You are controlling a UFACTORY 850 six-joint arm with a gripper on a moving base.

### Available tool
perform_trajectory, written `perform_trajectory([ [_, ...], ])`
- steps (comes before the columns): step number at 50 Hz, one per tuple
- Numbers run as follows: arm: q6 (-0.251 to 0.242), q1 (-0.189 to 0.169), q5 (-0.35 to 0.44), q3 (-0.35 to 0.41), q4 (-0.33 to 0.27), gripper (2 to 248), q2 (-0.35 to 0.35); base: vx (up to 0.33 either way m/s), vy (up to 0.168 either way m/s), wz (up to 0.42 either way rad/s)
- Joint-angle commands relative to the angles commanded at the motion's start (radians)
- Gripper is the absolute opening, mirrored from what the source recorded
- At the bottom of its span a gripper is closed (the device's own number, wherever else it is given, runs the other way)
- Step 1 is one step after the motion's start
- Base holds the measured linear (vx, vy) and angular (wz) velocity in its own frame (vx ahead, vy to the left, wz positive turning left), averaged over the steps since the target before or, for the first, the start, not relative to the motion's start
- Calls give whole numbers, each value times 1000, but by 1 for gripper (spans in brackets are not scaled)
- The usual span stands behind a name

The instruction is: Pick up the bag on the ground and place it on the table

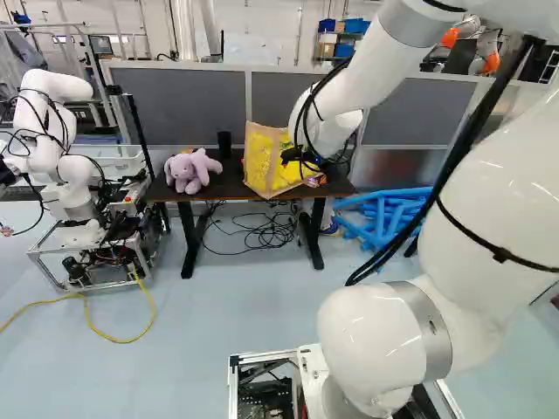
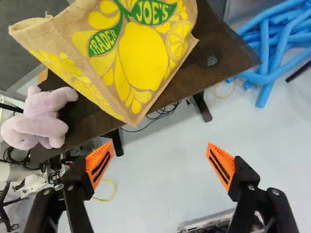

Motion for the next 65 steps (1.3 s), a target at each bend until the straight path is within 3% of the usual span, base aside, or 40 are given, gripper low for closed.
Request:
perform_trajectory([
  [32, -189, 3, 378, 243, 0, 247, 88, 0, 0, 0],
  [65, -324, 6, 647, 415, 0, 247, 150, 0, 0, 0],
])
